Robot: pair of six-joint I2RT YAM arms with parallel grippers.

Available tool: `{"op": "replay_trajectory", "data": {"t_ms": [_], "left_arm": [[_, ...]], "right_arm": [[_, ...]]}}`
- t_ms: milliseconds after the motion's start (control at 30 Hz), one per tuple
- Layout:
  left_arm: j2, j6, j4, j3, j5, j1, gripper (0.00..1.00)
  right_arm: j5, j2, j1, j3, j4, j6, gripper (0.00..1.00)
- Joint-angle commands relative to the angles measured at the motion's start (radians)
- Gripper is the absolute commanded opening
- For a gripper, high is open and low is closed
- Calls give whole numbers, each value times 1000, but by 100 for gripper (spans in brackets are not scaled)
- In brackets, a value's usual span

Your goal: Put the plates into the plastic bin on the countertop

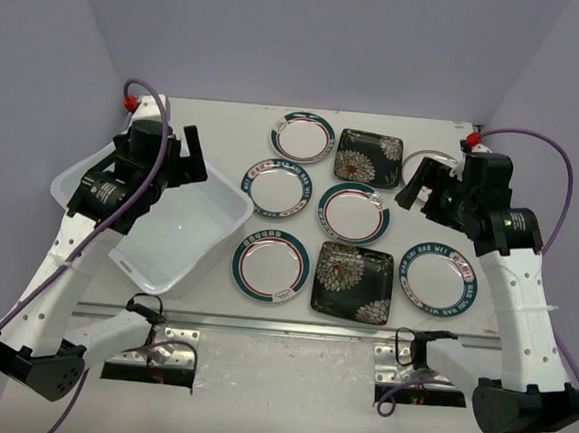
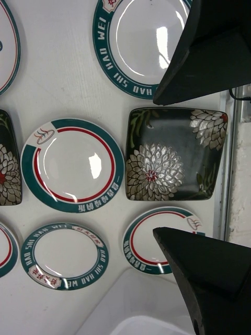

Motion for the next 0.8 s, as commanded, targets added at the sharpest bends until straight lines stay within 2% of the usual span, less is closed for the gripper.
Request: {"op": "replay_trajectory", "data": {"t_ms": [0,133,233,500,600,700,767], "left_arm": [[-13,-18,-2,46,14,-8,100],[-17,-36,-15,39,26,-8,100],[-18,-81,-34,36,81,-8,100],[4,-112,-34,20,288,-8,100],[-1,-112,-5,-3,348,-8,100],[-5,-115,17,-25,393,-8,100],[-10,-117,30,-44,427,-8,100]], "right_arm": [[31,0,0,-13,27,2,99],[25,-25,0,-65,33,-31,99],[-75,-62,0,-153,54,-72,99],[-278,-117,1,-531,51,-64,99],[-331,-158,1,-669,134,-32,99],[-317,-187,1,-727,180,0,99],[-239,-195,1,-713,163,32,99]]}}
